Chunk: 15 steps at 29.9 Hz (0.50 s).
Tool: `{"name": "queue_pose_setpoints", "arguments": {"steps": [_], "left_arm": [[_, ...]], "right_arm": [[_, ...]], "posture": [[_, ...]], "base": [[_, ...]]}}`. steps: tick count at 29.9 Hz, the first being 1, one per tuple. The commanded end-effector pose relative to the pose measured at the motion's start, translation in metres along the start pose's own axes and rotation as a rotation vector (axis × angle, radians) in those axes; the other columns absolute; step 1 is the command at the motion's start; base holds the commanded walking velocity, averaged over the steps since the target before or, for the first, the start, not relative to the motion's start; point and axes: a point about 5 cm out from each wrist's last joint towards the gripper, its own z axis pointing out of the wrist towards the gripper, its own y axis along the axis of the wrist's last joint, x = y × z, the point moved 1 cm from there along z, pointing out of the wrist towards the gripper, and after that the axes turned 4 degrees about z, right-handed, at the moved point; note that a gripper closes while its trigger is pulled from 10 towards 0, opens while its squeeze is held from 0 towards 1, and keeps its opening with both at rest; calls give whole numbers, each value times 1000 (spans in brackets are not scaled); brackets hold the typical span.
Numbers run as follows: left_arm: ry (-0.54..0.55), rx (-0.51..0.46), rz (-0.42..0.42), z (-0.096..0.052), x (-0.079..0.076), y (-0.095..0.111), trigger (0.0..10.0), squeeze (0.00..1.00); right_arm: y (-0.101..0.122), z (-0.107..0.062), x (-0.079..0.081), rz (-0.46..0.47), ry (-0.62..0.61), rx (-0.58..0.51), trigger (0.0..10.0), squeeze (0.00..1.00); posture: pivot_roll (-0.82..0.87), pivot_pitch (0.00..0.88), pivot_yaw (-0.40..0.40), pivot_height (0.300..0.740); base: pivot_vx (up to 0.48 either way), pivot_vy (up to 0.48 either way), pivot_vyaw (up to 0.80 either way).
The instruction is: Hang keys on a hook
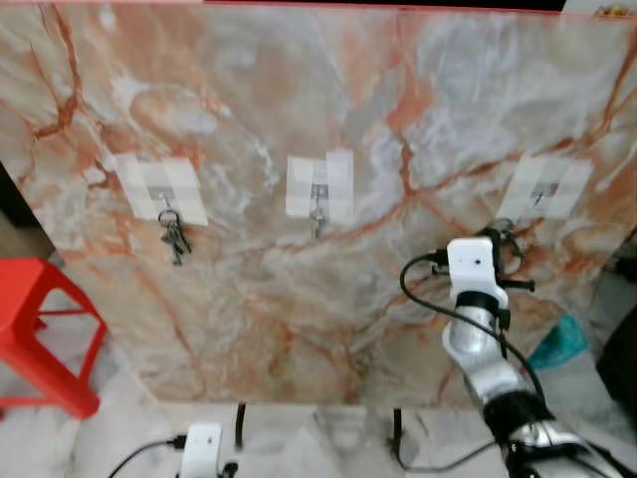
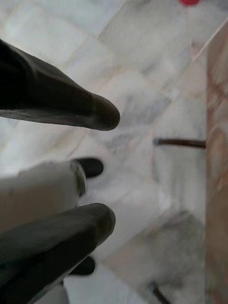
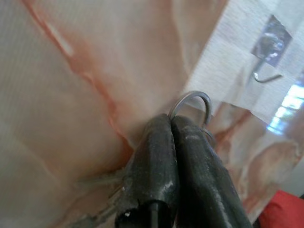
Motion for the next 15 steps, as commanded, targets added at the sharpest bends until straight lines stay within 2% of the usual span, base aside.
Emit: {"name": "queue_pose_setpoints", "arguments": {"steps": [1, 6, 8, 12, 15], "left_arm": [[-7, 33, 0, -2, -2, -10, 10000, 0], [-8, 33, 2, -2, -2, -9, 10000, 0], [-7, 32, 2, -2, -2, -9, 10000, 0], [-8, 31, 4, -2, -2, -9, 10000, 0], [-8, 30, 4, -2, -2, -8, 10000, 0]], "right_arm": [[5, 3, -3, 20, -15, -17, 10000, 0], [1, 1, -7, 23, -45, -3, 10000, 0], [-1, 1, -17, 21, -114, -3, 10000, 0], [-4, 3, -26, 45, -177, 19, 10000, 0], [-2, 6, -34, 26, -218, 3, 10000, 0]], "posture": [[15, 0, -38, 740], [17, 0, -38, 740], [16, 0, -36, 740], [16, 0, -36, 740], [17, 0, -36, 740]], "base": [[0, 0, 0], [0, 0, 0], [0, 0, 0], [0, 0, 0], [0, 0, 0]]}}
